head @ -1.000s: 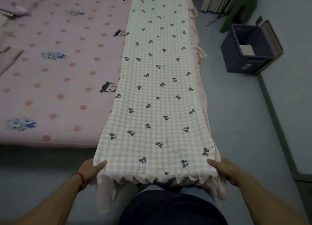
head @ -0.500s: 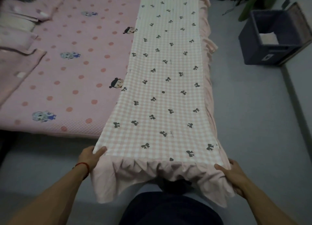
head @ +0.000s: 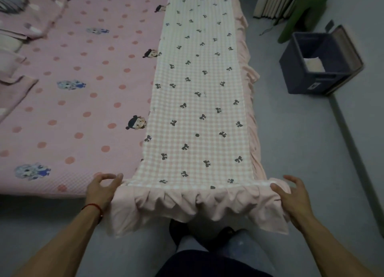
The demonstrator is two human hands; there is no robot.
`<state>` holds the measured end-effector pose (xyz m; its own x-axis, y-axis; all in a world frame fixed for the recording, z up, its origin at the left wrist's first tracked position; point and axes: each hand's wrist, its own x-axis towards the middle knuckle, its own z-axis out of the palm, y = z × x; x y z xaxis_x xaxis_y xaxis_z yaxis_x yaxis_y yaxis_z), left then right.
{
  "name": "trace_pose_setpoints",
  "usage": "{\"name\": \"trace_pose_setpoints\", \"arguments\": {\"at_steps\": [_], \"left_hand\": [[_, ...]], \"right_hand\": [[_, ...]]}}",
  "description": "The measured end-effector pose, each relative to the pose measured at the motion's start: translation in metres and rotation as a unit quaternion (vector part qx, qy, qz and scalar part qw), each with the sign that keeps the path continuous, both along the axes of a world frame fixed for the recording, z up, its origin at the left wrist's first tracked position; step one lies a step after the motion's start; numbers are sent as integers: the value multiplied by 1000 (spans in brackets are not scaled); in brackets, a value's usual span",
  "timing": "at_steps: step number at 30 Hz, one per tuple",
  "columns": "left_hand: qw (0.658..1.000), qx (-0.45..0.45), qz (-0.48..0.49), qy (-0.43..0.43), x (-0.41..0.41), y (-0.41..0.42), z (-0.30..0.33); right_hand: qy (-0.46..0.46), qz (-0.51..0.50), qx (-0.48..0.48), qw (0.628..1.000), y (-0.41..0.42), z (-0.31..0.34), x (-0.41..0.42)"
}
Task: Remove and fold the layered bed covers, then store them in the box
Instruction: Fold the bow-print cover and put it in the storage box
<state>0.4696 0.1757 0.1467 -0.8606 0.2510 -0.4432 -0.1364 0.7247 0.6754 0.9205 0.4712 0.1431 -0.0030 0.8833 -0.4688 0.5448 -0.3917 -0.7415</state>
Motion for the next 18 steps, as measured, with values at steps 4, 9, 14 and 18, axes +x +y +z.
{"name": "trace_pose_setpoints", "arguments": {"at_steps": [4, 9, 14, 18], "left_hand": [[990, 67, 85, -86, -41, 61, -2], [961, 117, 130, -212, -84, 140, -16], [973, 72, 134, -173, -122, 200, -80], [991, -7, 97, -91, -144, 226, -147]], "right_hand": [[52, -38, 13, 998, 56, -11, -37], [93, -63, -21, 993, 135, -44, -90], [89, -74, -55, 992, 207, -125, -142], [46, -65, -61, 995, 221, -192, -154]]}}
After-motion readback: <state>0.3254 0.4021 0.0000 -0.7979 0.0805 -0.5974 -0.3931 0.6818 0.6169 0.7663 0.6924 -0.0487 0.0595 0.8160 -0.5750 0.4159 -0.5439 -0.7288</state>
